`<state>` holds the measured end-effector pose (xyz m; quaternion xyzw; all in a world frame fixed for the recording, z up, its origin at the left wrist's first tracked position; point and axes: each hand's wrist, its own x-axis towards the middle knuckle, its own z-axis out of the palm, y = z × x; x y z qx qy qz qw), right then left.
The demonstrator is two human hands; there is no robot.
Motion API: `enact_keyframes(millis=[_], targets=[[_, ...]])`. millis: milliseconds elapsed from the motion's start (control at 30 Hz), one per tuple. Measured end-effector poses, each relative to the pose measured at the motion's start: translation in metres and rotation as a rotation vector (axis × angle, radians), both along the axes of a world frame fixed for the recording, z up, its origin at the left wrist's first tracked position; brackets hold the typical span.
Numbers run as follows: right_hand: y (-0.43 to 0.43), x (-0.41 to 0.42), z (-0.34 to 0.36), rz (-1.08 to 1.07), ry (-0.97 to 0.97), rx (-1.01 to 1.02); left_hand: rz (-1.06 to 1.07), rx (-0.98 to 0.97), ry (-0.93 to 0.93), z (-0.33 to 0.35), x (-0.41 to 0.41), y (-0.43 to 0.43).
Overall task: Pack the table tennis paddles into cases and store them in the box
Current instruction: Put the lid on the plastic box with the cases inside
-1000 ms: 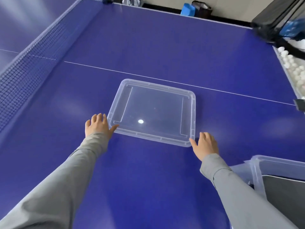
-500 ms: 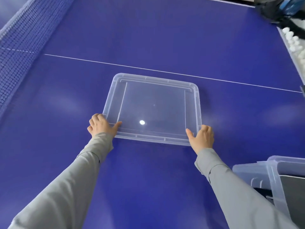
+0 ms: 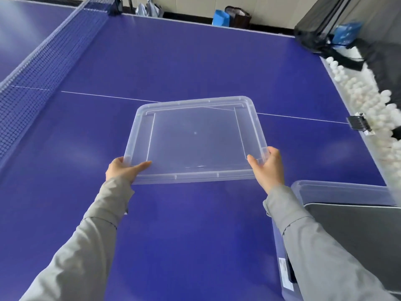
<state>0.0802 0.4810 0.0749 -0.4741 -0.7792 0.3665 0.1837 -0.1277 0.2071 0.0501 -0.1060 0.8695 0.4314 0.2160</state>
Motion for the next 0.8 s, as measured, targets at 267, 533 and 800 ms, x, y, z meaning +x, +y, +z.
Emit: enact_keyframes(millis=[267,533,800], targets=[[0.046,0.134,0.048,-0.085,0.053,0.083,-0.107,0.100,0.022,0.056,0.120,0.047],[0.114,0.318,0.073,-0.120,-0.002,0.113,-0.099,0.161,0.105,0.075,0.311,0.127],[0.135,0.434,0.063,-0.186,-0.055,0.043,-0.173,0.078,0.178,0.062,0.425,0.162]])
